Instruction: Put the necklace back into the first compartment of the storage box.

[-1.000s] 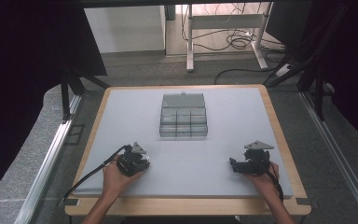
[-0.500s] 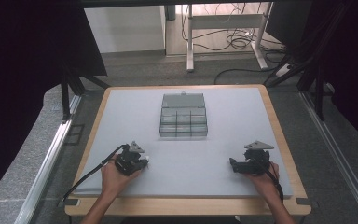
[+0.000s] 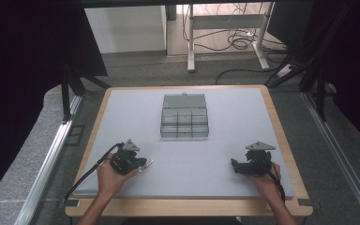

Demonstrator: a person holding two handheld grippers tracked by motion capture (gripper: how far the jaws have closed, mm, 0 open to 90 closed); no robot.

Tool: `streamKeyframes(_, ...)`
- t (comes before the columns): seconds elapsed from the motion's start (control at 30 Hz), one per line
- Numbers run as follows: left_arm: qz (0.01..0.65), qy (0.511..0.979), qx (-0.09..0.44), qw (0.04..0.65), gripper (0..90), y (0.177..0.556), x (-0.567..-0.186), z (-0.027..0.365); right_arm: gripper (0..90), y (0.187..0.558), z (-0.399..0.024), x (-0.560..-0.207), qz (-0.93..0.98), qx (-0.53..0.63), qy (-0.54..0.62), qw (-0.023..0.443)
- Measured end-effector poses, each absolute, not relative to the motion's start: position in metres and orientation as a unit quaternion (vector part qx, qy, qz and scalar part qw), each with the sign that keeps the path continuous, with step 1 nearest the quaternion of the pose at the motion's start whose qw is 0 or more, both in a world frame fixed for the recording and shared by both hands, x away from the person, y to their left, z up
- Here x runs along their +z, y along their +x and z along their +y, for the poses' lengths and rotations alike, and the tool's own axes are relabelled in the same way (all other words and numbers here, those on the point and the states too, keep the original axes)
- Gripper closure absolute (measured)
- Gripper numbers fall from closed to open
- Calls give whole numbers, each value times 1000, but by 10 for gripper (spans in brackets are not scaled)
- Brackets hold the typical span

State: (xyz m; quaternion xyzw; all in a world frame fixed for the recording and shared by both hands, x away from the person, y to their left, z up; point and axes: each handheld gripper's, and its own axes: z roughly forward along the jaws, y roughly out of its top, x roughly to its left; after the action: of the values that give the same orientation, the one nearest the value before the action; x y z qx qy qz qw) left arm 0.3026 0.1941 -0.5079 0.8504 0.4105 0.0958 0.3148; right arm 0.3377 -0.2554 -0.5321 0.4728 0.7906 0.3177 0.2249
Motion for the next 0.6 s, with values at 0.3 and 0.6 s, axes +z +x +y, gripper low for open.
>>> streamKeyframes(0.3,415,839,90,339,900,301,-498,204,60,338,-256,-532,791,318,472,225)
streamKeyframes(0.6,415,832,85,359,900,300,-486,211,60,338,-256,-532,791,318,473,225)
